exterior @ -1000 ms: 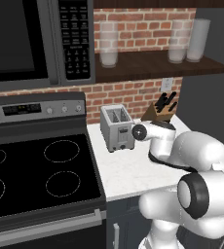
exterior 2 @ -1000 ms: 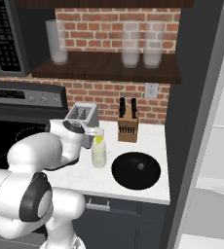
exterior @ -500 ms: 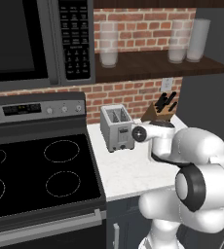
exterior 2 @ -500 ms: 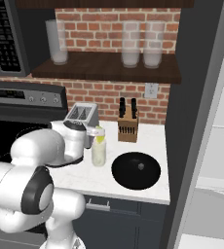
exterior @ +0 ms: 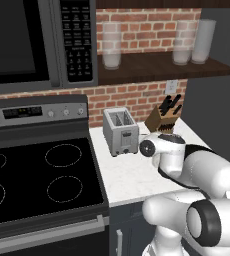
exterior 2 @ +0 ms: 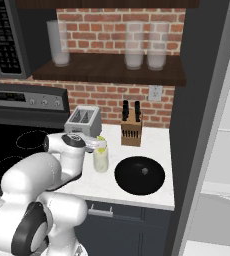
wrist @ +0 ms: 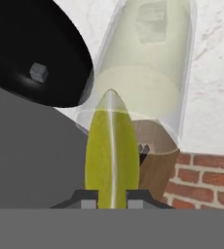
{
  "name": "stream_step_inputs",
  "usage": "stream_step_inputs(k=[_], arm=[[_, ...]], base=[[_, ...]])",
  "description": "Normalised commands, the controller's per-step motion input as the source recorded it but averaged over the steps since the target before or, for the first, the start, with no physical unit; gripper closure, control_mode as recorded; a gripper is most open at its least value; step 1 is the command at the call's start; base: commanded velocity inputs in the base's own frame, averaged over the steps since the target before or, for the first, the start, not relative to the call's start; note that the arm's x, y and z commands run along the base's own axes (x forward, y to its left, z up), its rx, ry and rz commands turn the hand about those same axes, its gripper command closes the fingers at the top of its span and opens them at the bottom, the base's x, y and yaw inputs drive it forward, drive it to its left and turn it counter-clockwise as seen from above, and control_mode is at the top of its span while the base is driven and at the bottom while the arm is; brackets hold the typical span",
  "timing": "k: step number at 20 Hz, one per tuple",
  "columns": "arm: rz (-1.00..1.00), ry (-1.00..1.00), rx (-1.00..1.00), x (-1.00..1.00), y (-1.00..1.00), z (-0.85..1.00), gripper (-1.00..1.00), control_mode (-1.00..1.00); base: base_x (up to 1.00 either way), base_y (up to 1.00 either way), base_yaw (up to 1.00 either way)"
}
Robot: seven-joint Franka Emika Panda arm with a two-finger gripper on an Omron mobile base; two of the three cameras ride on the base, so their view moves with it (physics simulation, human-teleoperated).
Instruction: Grab a lemon wedge from the fridge and one ice cube from the ice bowl, and put them in the glass of lemonade.
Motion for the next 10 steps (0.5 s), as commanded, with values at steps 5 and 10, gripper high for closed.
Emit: stream_step_inputs(k=[5,10], arm=[[0.00,-0.05,0.00,0.00,0.00,0.00,1.00,-1.00],[0.00,-0.03,0.00,0.00,0.01,0.00,1.00,-1.00]], base=[[0.00,0.00,0.00],[0.00,0.00,0.00]])
